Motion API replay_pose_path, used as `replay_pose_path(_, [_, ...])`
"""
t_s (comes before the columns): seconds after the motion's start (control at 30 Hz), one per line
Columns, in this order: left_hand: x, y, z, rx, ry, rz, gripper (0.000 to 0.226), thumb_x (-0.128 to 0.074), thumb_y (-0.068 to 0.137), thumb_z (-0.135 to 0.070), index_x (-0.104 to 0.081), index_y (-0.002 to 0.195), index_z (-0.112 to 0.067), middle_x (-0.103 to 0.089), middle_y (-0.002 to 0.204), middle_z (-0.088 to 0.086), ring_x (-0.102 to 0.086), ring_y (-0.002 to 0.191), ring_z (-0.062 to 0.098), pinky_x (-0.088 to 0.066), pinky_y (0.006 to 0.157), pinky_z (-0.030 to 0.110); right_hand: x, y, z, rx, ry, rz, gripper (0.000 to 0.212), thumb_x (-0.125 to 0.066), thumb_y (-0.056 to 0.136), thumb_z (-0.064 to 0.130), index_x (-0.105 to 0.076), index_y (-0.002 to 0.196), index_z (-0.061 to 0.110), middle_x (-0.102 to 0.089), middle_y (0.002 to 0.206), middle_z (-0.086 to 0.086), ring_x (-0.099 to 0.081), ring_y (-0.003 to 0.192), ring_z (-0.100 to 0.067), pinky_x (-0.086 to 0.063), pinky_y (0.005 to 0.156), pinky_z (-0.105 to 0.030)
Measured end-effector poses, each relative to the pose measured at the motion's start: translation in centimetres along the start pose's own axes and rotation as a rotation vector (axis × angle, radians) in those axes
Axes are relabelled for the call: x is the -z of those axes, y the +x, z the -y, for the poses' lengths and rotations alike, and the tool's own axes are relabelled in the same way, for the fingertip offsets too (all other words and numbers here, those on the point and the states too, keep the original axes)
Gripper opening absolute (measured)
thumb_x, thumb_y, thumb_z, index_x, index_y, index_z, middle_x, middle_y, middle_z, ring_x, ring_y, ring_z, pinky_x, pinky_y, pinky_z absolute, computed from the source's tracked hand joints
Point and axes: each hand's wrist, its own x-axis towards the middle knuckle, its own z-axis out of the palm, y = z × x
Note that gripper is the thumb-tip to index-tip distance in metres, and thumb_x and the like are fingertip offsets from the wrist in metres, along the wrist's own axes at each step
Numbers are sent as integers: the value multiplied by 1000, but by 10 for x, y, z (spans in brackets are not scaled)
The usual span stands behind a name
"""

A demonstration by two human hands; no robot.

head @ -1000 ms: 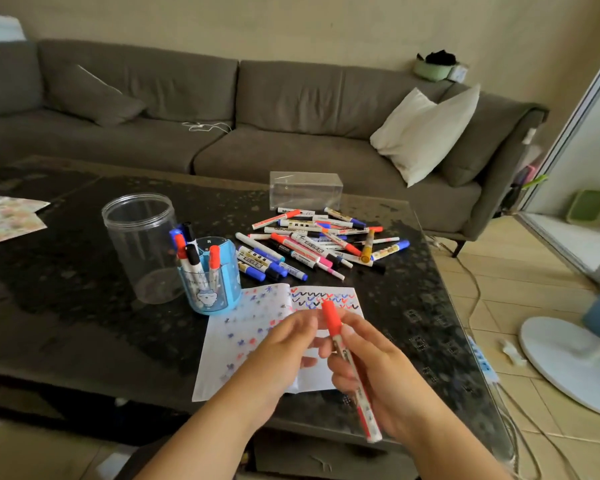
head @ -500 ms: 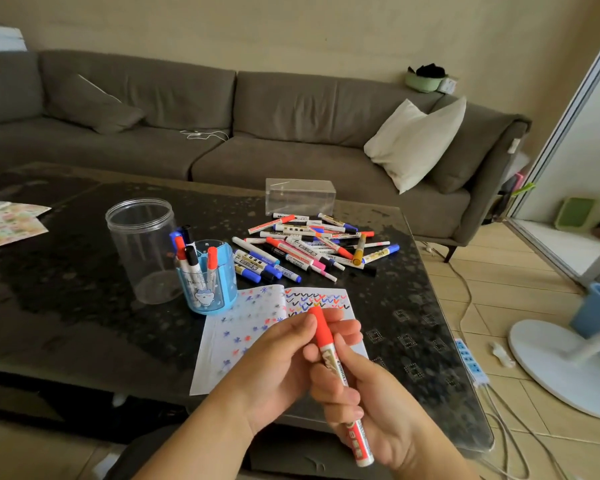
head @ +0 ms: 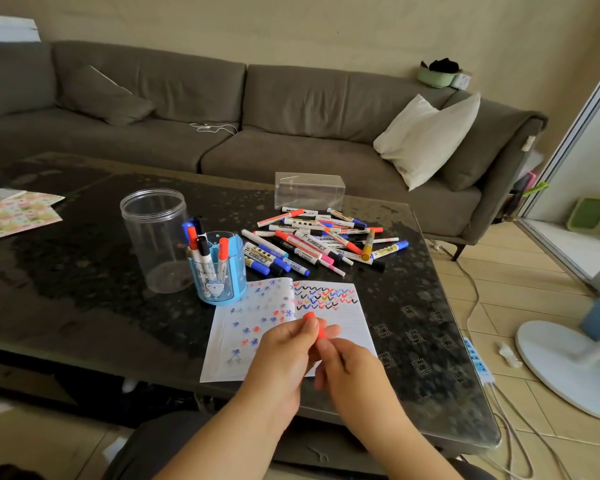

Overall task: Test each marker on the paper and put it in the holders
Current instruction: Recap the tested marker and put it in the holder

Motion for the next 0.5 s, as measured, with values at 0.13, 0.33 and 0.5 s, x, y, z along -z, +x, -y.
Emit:
replay_pose_path(0.13, [11,-4,-8,72,-174,251,29,-47,90,-26,-61,102,-4,-71,104,11,-70,91,17,-51,88,33,8,-1,3,-237,668,254,38,-38,101,29,-58,77,7,-49,53,-4,-28,38,-7,-27,36,-17])
replay_pose_path(0.33, [10,-17,-12,15,-138,280,26,-46,88,-30,-57,90,-7,-72,101,12,-69,96,20,-50,86,35,8,-6,13,-245,925,371,36,-40,97,32,-56,79,5,-43,49,-1,-25,35,-3,-22,33,-13])
replay_pose_path(0.5, [19,5,-20,-61,-110,4,22,-47,95,-26,-59,87,-9,-74,94,6,-67,100,17,-49,83,27,-6,-4,-6,4,106,139,31,-43,99,32,-61,77,19,-56,51,5,-42,42,-3,-36,51,-22])
